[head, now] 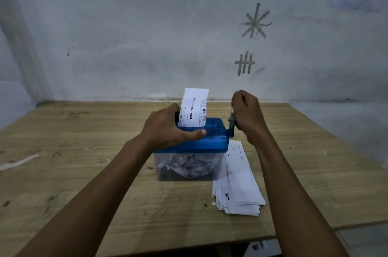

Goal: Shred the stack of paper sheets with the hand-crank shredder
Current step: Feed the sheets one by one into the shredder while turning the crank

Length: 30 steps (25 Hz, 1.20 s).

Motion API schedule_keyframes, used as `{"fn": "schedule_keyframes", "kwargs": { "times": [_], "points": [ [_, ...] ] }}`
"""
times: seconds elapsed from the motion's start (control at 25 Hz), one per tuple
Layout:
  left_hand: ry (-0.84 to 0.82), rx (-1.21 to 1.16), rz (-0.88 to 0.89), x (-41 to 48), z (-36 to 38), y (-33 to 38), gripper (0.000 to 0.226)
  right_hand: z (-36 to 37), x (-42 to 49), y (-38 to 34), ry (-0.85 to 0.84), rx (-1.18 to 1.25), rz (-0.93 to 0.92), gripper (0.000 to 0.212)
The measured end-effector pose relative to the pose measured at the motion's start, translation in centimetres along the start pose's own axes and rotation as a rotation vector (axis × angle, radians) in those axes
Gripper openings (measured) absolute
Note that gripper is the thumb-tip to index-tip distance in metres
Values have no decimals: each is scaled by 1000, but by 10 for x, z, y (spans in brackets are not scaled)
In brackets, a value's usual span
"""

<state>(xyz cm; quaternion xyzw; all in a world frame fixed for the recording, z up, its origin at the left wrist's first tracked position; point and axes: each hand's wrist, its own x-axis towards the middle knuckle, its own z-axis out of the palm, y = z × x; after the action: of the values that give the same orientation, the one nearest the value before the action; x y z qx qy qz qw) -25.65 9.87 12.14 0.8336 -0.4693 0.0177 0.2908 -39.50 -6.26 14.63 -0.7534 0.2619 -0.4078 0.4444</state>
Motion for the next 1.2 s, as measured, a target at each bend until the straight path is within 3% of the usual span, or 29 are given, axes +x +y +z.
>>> {"fn": "schedule_keyframes", "kwargs": {
  "times": [0.2, 0.4, 0.48, 0.56, 0.64, 0.8, 0.92, 1.04, 1.2],
  "points": [
    [25, -48, 52, 2, 2, -3, 96, 18, 32, 27, -124, 94, 445, 38],
    [13, 89, 75, 4, 5, -7, 119, 32, 22, 49, -131, 122, 627, 21],
    [26, 97, 49, 3, 6, -5, 123, 34, -3, 69, -195, 208, 720, 21],
    [47, 97, 20, 1, 6, -1, 124, 32, -28, 82, -146, 262, 755, 22],
    [62, 105, 5, 1, 7, 1, 118, 25, -50, 85, -87, 139, 668, 28],
    [45, 133, 7, 3, 5, 0, 116, 0, -80, 53, -37, -102, 311, 39],
    [6, 102, 24, 3, 5, -3, 117, -10, -74, 13, 121, -232, 60, 50],
    [-16, 134, 62, 2, 5, -3, 113, -5, -48, -5, 234, -216, 29, 54],
    [-19, 152, 87, 5, 4, -4, 110, 7, 5, -12, 141, -166, 99, 48]
  ]
}}
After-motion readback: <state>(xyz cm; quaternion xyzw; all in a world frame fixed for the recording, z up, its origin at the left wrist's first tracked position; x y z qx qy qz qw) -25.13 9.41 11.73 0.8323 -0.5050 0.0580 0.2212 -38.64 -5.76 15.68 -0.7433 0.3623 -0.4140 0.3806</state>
